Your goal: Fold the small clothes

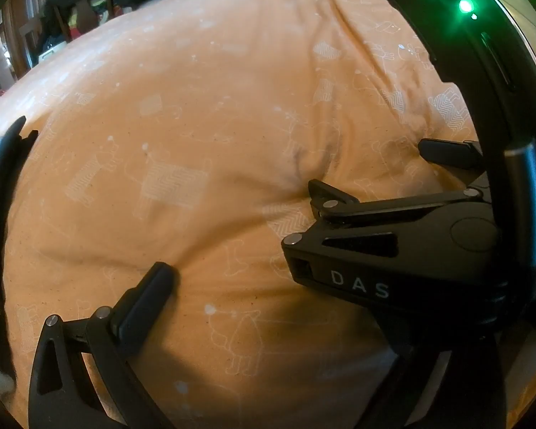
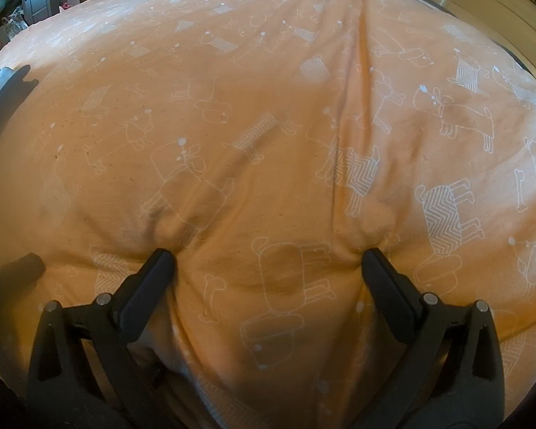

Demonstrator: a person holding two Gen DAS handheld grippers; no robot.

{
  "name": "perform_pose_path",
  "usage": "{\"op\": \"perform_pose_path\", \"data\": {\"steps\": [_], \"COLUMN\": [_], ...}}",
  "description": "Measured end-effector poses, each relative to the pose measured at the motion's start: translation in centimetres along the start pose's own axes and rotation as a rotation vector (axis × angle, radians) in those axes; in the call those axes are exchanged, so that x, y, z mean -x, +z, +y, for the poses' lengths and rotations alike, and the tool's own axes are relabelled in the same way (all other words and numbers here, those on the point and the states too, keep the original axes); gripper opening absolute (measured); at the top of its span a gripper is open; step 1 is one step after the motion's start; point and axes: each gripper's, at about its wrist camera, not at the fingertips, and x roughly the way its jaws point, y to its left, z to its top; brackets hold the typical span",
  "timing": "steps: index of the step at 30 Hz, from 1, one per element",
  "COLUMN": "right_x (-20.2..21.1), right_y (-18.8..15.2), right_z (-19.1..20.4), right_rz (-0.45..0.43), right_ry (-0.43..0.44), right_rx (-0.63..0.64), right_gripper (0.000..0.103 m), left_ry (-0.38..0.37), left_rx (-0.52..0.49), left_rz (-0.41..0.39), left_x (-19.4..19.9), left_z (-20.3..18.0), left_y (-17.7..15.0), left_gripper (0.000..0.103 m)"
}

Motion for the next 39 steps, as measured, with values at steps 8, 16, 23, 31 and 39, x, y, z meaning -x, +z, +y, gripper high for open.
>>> {"op": "perform_pose_path", "data": {"steps": [8,16,23,31,39], "right_x": [0.07,0.07,0.08,0.16,0.17], "right_y": [-0.09,-0.09,-0.10,-0.05,-0.05], "right_z": [0.01,0.01,0.01,0.01,0.00], "right_rz": [0.000,0.000,0.000,-0.001,0.000], "right_ry": [0.000,0.000,0.000,0.000,0.000], "right_rx": [0.000,0.000,0.000,0.000,0.000], "right_gripper": [0.103,0.103,0.103,0.103,0.103], "left_ry": [-0.005,-0.007,-0.008,-0.008,-0.008], "left_rx": [0.000,-0.001,-0.001,0.000,-0.001], "left_rz": [0.001,0.002,0.002,0.001,0.000], "left_x": [-0.06,-0.06,-0.06,-0.14,-0.12], "left_z": [0.15,0.21,0.26,0.13,0.17], "left_y": [0.08,0.08,0.08,-0.01,0.00], "left_gripper": [0.103,0.103,0.103,0.103,0.103]}}
